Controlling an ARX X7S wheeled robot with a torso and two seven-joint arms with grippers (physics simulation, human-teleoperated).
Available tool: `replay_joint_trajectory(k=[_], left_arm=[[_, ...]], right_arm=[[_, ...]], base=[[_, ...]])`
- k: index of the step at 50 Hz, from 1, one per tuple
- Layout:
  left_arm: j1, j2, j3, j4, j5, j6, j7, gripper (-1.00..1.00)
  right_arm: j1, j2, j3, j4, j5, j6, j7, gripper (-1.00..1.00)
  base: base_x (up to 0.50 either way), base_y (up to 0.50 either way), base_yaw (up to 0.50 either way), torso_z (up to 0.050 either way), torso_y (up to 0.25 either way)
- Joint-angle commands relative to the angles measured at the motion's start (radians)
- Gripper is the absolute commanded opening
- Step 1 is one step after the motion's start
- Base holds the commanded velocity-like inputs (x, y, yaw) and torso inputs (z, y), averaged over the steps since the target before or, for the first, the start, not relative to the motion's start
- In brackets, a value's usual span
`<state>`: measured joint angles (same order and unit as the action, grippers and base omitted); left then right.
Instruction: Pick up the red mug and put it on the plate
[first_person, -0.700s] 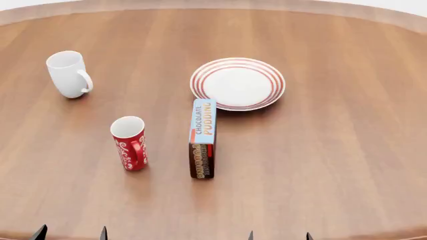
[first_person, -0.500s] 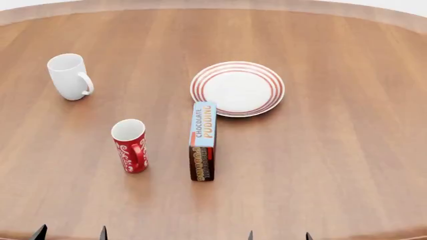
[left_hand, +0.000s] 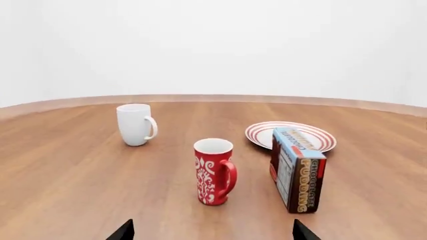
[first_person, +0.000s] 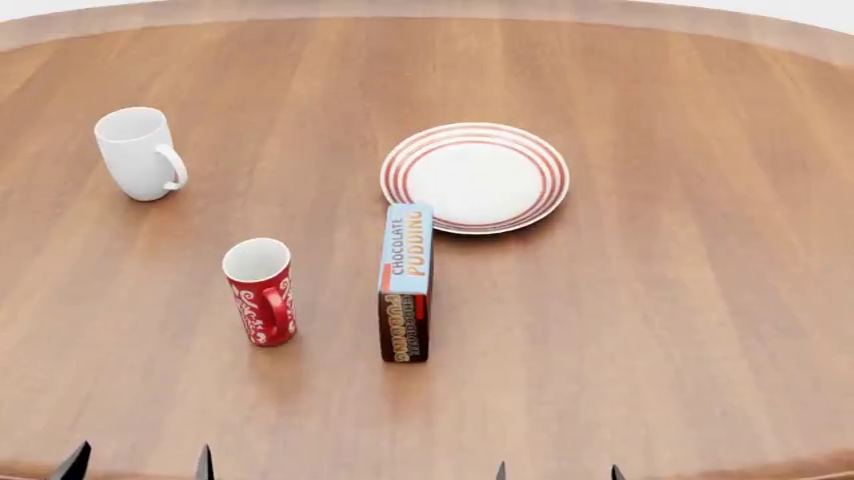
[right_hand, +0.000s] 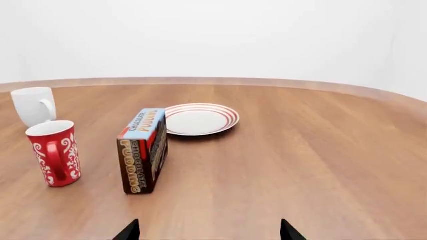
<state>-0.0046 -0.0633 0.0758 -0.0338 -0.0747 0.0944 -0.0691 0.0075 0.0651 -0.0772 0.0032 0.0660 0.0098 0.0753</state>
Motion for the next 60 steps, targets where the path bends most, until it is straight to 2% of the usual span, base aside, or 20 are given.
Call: replay_joint_trajectory(k=[1,39,46,60], left_arm=[[-0.005,-0.019,0.026,-0.037,0.009,0.100,-0.016,1.00],[-0.092,-0.039,0.067,-0.354,0.097,0.795,-0.096,1.00],[-0.107,-0.040,0.065,-0.394,0.130,0.871,-0.123,1.00],[-0.118,-0.051,0.084,-0.417,0.131,0.912,-0.142,1.00]], right_arm=[[0.002,0.016,-0.018,0.003,0.016,-0.001,0.018,1.00],[0.009,0.054,-0.066,0.008,0.057,-0.005,0.054,1.00],[0.014,0.059,-0.072,0.016,0.063,-0.010,0.058,1.00],[0.008,0.068,-0.081,0.007,0.078,-0.020,0.069,1.00]], base=[[0.00,0.00,0.00,0.000,0.000],[0.00,0.00,0.00,0.000,0.000],[0.00,0.00,0.00,0.000,0.000],[0.00,0.00,0.00,0.000,0.000]])
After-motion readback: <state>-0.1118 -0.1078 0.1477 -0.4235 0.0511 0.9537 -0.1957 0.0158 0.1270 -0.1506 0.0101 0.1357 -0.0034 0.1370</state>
